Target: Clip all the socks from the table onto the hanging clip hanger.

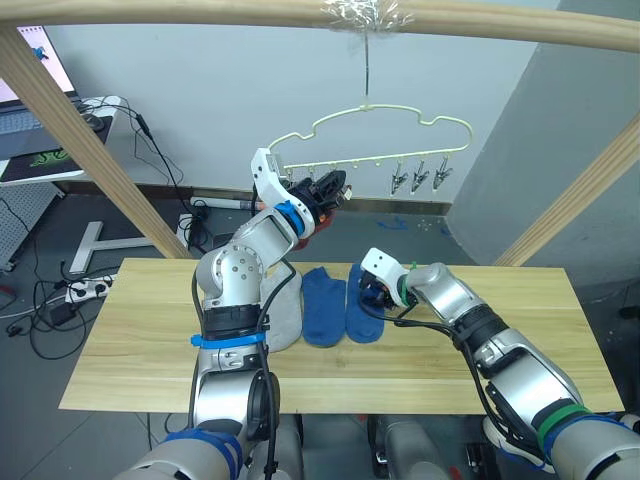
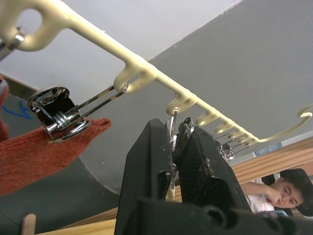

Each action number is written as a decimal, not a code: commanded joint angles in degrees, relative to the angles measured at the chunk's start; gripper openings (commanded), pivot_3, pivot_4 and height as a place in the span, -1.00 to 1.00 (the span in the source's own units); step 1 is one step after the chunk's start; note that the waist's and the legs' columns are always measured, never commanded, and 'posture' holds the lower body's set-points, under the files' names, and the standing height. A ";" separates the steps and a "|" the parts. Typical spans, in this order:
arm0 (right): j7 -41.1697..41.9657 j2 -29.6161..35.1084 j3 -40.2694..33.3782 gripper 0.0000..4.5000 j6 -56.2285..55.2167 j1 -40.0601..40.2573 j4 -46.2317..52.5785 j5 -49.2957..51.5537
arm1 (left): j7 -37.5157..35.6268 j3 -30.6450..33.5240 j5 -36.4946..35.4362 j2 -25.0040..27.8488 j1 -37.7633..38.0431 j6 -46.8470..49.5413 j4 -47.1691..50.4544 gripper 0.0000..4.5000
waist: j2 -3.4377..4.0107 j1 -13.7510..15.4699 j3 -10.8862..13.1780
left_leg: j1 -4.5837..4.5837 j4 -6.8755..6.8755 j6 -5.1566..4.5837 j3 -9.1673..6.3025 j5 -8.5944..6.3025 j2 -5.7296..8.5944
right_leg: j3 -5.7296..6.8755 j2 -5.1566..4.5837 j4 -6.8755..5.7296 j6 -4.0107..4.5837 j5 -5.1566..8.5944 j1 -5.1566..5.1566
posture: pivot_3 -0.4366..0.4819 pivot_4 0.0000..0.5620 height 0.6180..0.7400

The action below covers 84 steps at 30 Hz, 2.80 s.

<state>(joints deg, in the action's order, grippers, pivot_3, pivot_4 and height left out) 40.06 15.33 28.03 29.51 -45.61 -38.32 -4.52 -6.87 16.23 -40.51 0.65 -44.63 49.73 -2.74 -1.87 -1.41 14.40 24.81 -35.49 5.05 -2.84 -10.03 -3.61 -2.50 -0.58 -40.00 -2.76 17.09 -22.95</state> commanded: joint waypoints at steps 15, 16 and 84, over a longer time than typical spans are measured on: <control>3.91 4.91 -11.37 -0.99 18.42 11.51 33.31 6.07 | 3.59 7.65 -10.55 0.36 -2.57 5.29 -2.68 -0.90 | 0.00 0.12 0.00 | 0.01 0.00 0.00 -0.05 -0.01 0.02 | 0.05 -0.03 0.08 0.00 -0.01 0.05 | 0.03 -0.30 1.00; 3.99 4.96 -12.78 -0.99 20.55 12.85 37.25 7.70 | 3.96 8.38 -11.34 0.42 -2.88 5.51 -3.33 -0.90 | 0.00 0.02 0.00 | 0.01 0.01 0.00 -0.05 -0.01 0.01 | 0.06 -0.02 0.08 0.00 -0.01 0.05 | 0.03 -0.30 1.00; -3.57 -2.17 -27.31 -0.99 22.57 -3.18 33.44 32.64 | 10.41 8.20 -21.58 2.24 -2.29 7.00 -6.11 -0.90 | 0.00 -0.16 0.00 | 0.07 0.31 0.01 -0.01 0.00 0.01 | 0.06 -0.02 0.07 0.01 -0.02 -0.19 | 0.06 -0.36 1.00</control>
<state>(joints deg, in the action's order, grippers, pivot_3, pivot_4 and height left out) 35.51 12.85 1.21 53.08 -47.26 -6.38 27.15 4.12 25.18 -61.91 2.61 -47.14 57.00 -10.04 -1.86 -1.57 14.40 24.88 -35.18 5.06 -2.85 -10.03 -3.60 -2.44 -0.60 -39.93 -2.75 17.07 -23.14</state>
